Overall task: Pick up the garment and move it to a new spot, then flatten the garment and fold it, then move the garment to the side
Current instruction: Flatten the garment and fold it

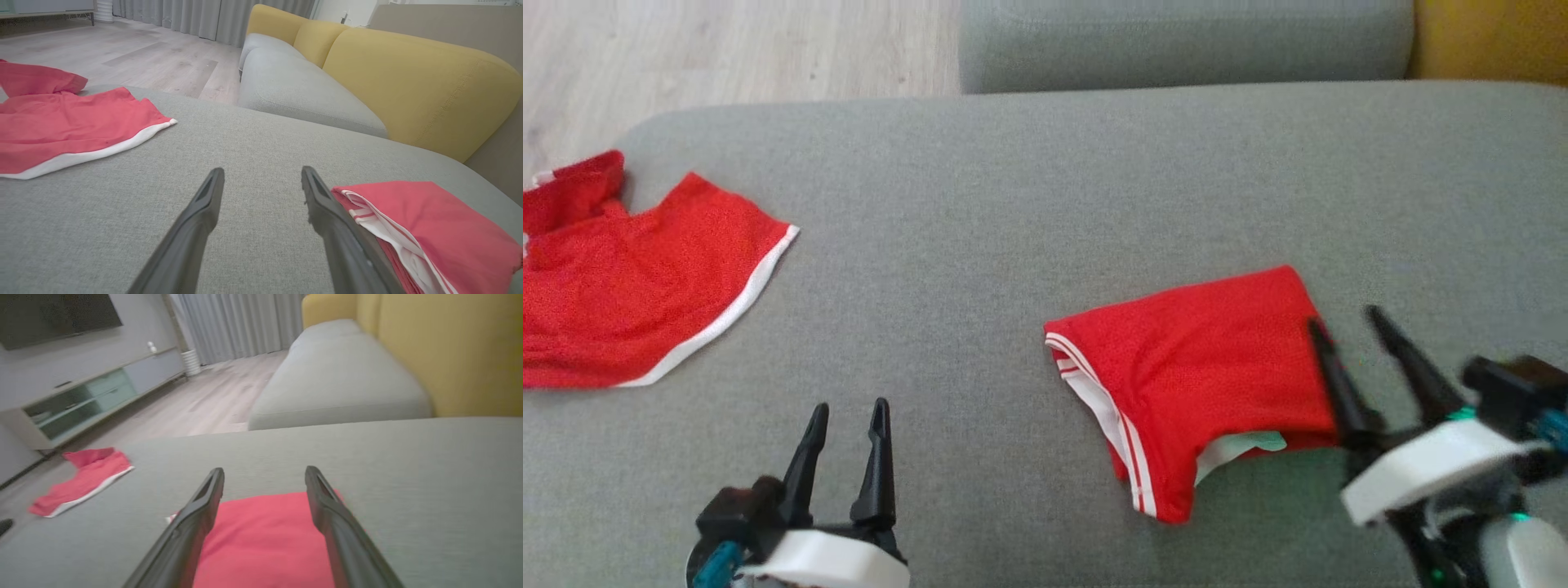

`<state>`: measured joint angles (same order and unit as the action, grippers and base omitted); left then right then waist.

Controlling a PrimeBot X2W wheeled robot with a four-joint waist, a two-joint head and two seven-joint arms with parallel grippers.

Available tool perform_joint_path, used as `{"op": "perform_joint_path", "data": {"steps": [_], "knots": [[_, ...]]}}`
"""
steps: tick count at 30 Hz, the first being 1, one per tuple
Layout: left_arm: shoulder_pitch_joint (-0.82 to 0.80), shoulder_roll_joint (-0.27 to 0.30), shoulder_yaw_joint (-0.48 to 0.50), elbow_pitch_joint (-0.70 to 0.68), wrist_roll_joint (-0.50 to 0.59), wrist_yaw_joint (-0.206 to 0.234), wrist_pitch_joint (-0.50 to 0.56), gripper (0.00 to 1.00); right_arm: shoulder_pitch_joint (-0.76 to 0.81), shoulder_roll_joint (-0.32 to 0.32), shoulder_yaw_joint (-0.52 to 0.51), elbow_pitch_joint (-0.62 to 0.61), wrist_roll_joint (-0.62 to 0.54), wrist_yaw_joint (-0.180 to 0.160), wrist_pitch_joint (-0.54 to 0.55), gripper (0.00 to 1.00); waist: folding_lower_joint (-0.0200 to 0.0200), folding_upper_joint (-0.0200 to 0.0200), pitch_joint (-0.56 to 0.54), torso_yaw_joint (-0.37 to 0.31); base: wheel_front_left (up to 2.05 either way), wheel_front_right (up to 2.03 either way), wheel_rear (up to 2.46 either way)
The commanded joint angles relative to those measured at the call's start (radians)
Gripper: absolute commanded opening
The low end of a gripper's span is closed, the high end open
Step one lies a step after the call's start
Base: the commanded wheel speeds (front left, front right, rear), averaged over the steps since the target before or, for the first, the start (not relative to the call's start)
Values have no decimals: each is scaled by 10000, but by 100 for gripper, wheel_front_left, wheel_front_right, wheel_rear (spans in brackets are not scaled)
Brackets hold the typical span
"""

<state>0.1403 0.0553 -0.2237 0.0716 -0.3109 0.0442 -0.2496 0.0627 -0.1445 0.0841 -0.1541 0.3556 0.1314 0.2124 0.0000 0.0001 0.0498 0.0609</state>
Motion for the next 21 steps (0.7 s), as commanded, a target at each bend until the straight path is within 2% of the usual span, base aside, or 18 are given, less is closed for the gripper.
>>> {"op": "perform_joint_path", "data": {"steps": [1,7,11,16,21], "knots": [[-167,-51,329,-296,-26,37,-122,100,-47,-137,-82,-163,-357,-7,-414,100,0,-1,-179,19,0,0,0],[72,-51,528,-198,249,-96,-122,100,573,-130,-1188,1085,-2307,-7,-2283,100,0,-1,-502,115,0,0,0],[185,-51,759,-61,618,-270,-122,100,736,71,-1628,2088,-3023,-7,-3522,100,0,-1,-605,209,0,0,0],[272,-51,1022,95,843,-511,-122,100,671,175,-1725,3041,-3295,-7,-4311,100,0,-1,-682,256,0,0,0],[296,-51,1182,103,889,-570,-122,100,354,303,-1623,3563,-3374,-7,-4619,100,0,-1,-686,242,0,0,0]]}}
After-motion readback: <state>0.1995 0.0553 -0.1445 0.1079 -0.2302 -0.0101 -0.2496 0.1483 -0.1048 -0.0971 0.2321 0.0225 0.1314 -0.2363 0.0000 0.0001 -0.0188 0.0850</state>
